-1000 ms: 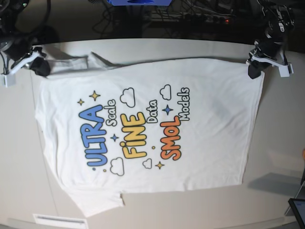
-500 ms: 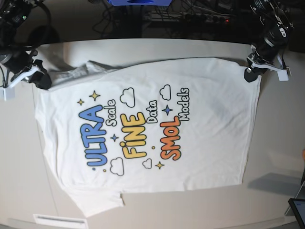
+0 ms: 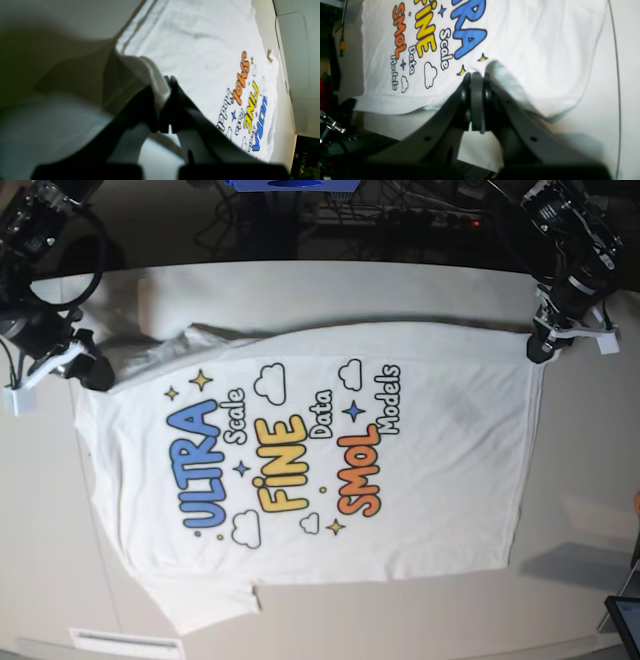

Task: Fold the T-shirt properly
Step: 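Pull both shoulders toward the robot to straighten the shirt, then release both grippers and lift them off the shirt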

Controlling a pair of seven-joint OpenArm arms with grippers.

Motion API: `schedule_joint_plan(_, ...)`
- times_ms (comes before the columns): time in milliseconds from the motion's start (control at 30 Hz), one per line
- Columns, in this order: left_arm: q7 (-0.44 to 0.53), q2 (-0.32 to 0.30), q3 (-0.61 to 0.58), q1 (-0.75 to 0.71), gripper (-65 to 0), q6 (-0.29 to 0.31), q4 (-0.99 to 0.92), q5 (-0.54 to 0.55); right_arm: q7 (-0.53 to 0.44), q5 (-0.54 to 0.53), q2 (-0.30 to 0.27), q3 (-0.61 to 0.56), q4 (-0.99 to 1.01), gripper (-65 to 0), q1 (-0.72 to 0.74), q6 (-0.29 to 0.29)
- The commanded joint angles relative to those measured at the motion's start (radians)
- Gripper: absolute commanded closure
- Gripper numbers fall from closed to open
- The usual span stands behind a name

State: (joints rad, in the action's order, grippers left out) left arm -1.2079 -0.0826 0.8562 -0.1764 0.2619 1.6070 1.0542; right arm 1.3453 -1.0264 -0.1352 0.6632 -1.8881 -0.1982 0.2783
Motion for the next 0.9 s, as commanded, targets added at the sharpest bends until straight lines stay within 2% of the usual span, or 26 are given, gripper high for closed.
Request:
schedule_joint_plan(0,0.017,-0.013,0.004,0.015,0.0,0.006,0.011,0.03,-0.016,-0.021,-0.014,0.005,-0.005,0.0,0.015,0.0)
schedule_joint_plan(167,0.017,-0.009,0.005,0.051,0.0,0.003,0.008,0.031,-0.016,0.004,-0.016,0.003,0.009,0.0,0.044,0.0)
schedule_joint_plan(300,0.017,0.014,0.005,0.084,0.0,-0.075,0.006,0.033,-0.014,0.065,-0.016,-0.023,0.009,0.0,0.067,0.0)
schedule_joint_plan(467,0.017,0.027,0.005,0.127,0.0,-0.08,0.005,0.028,-0.016,0.099,-0.014,-0.067,0.017,0.0,0.093,0.0)
schedule_joint_plan(667,0.018,0.027,0.018,0.168,0.0,-0.08,-0.047,0.028,-0.016,0.107,-0.016,-0.086,0.115,0.0,0.15,0.0)
schedule_joint_plan(867,0.018,0.036,0.097,0.212,0.0,-0.08,-0.136,0.028,-0.019,0.107,-0.07,-0.087,0.154,0.0,0.188,0.0)
